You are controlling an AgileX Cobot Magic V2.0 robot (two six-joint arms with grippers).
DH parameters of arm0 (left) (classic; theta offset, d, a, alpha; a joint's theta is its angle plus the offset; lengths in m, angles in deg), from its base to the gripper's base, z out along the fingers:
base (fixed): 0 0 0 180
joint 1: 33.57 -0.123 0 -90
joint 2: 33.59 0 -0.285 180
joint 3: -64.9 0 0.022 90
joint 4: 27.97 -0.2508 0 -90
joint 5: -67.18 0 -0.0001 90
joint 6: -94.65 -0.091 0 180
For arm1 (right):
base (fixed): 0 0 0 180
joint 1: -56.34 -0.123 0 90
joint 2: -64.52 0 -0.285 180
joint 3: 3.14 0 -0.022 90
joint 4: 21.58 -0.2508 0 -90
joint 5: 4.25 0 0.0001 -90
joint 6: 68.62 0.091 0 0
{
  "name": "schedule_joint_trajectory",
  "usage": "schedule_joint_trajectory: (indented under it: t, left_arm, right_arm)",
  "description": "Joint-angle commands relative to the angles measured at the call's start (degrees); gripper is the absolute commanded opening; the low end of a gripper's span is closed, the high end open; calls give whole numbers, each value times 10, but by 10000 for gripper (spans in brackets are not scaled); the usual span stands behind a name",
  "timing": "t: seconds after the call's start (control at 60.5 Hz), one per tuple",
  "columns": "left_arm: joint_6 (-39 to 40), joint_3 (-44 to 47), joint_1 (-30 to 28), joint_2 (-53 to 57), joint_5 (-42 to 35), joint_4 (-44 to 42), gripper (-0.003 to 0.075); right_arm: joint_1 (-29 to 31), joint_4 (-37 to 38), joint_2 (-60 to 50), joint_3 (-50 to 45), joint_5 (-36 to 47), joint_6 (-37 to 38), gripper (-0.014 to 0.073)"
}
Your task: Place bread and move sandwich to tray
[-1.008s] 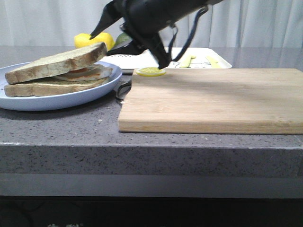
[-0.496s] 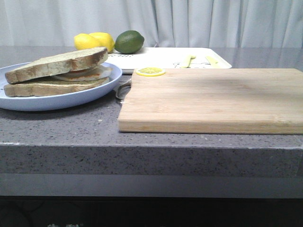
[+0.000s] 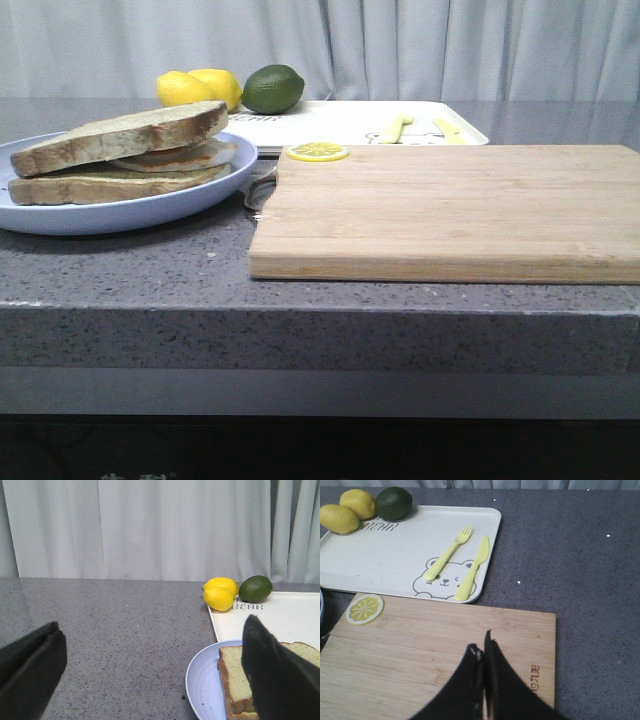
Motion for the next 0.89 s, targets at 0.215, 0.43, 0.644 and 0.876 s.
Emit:
schedule_joint_trajectory:
  t: [0.215,0.43,0.644,0.876]
  left_arm:
    - [0,-17,5,-8,-42,-1,691]
    - [0,-17,5,-8,-45,-1,691]
    - [0,-20,5,-15,-79,13,691]
    - [0,-103,5,-171,19,29,691]
  right_arm:
    - [-76,25,-238,-209,193,2,-51]
    - [-77,22,-377,-315,218,2,-51]
    - [-77,20,-396,-337,237,2,-51]
    - [-77,9,-396,-337,244,2,-51]
